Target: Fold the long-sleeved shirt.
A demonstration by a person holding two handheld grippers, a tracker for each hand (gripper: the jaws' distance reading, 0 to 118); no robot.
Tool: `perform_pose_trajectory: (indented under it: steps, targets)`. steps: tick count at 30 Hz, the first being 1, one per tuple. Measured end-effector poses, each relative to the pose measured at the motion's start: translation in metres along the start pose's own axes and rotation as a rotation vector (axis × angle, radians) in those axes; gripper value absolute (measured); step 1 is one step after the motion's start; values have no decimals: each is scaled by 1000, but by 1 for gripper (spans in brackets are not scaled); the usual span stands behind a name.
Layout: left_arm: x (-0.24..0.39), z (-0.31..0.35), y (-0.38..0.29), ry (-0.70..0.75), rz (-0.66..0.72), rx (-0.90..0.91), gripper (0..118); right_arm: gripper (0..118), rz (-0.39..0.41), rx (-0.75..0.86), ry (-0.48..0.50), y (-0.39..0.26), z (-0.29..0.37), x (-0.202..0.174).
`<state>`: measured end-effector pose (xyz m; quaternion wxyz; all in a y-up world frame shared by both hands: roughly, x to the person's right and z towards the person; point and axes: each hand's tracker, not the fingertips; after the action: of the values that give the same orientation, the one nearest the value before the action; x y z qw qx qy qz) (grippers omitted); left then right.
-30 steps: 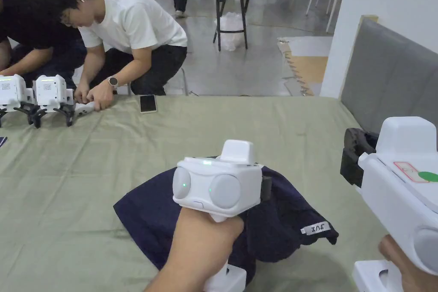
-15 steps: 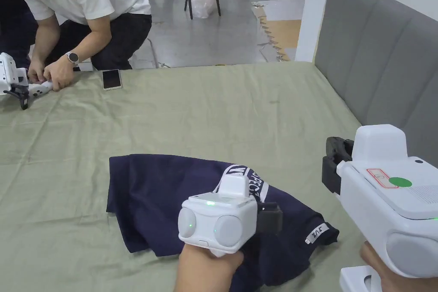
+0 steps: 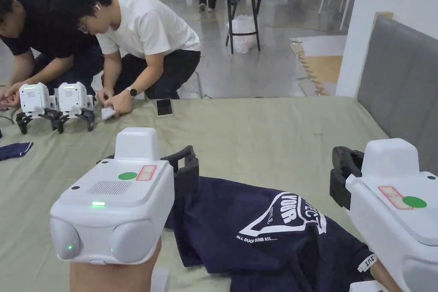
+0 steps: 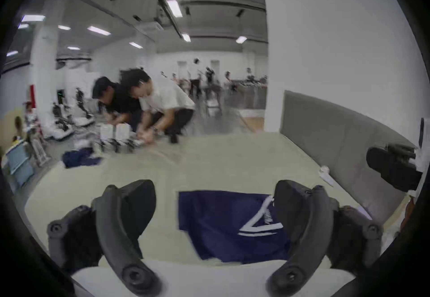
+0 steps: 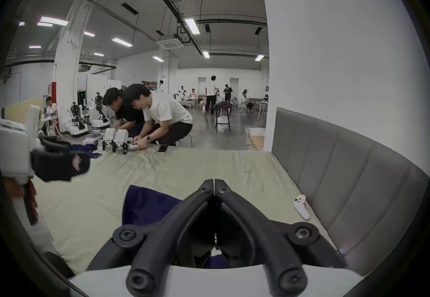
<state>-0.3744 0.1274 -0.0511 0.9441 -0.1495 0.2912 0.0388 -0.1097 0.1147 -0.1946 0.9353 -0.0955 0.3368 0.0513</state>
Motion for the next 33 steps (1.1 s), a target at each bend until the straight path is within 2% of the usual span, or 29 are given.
perform_pose_trajectory:
  steps: [2, 3, 5, 8, 9, 14, 18, 19, 20, 21, 22, 23, 24, 27, 33]
  targets:
    - [-16, 13, -4, 44, 29, -4, 88, 0, 0, 8, 14, 2, 4, -9]
    - [-24, 18, -8, 58, 42, -3, 78, 0, 1, 10, 18, 1, 5, -14]
    - [-34, 20, -17, 82, 75, -8, 46, 0, 3, 9, 30, 1, 7, -20]
    - [-44, 19, -29, 80, 89, -67, 7, 0, 7, 6, 39, -3, 8, -25]
    - [-45, 20, -32, 60, 91, -84, 3, 0, 7, 4, 40, -4, 9, -26]
    - [-41, 13, -43, 39, 96, -137, 2, 0, 3, -10, 34, -8, 16, -28]
    - [-35, -17, -45, 14, 59, -181, 2, 0, 2, -23, 24, -11, 18, -22]
    - [-36, -30, -45, 1, 61, -180, 3, 0, 2, -26, 18, -18, 14, -18]
    - [-37, -47, -46, -22, 69, -200, 12, 0, 2, -29, 14, -18, 13, -15]
    - [-38, -66, -47, -44, 83, -259, 38, 0, 1, -33, 9, -18, 12, -12]
    - [-41, -82, -52, -74, 113, -335, 88, 0, 0, -36, 3, -19, 11, -9]
    - [-43, -100, -60, -110, 147, -376, 111, 0, -2, -41, -5, -23, 8, -3]
    - [-43, -127, -71, -117, 176, -443, 107, 0, -5, -47, -12, -25, 6, 1]
    - [-33, -177, -115, -76, 129, -571, 107, 0, -7, -76, -44, -38, -2, 16]
    - [-5, -219, -193, -110, 131, -734, 107, 0, -15, -168, -116, -70, -16, 49]
